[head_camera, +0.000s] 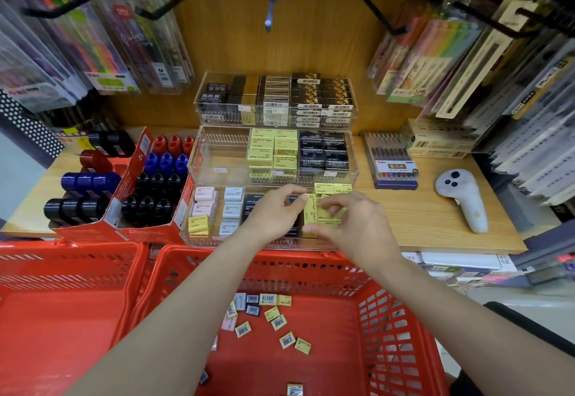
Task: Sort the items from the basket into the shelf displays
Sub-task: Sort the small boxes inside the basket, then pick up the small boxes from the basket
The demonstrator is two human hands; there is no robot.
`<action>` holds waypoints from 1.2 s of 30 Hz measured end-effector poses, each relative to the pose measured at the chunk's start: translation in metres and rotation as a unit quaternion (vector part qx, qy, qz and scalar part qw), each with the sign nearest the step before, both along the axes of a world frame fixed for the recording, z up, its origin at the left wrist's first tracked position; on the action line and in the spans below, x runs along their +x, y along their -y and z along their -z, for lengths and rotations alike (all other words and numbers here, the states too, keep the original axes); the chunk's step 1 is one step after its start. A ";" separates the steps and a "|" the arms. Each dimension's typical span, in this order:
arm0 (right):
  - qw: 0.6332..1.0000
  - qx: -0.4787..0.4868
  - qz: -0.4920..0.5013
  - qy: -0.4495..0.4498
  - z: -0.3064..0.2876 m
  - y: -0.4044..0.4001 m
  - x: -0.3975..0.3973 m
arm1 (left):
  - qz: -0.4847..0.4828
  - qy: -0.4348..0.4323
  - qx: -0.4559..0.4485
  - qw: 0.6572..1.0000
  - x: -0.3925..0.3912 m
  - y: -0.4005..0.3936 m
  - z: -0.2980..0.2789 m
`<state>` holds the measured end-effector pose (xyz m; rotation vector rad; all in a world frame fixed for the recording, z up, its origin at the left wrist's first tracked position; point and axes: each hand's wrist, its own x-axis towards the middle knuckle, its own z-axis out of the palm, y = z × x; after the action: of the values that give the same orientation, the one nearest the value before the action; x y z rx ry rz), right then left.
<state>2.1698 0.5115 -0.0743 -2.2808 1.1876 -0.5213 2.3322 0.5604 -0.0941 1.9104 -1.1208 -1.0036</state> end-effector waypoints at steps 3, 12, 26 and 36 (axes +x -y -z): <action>0.999 -0.035 0.039 0.015 -0.003 0.010 -0.010 | 0.015 0.011 -0.013 1.000 -0.001 0.001 -0.004; 0.999 -0.016 0.035 0.012 0.005 0.021 0.001 | 0.019 0.017 -0.009 1.000 -0.006 0.006 -0.004; 0.980 -0.123 0.000 0.157 0.002 -0.041 -0.028 | -0.045 0.095 -0.127 0.986 -0.013 -0.058 -0.032; 0.883 0.344 -0.053 -0.315 0.123 -0.150 -0.065 | 0.221 0.121 0.288 0.924 -0.035 -0.213 0.087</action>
<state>2.1047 0.6618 -0.1974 -1.8767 1.2418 0.6600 2.2968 0.7735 -0.1807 2.3418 -1.5768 -1.5031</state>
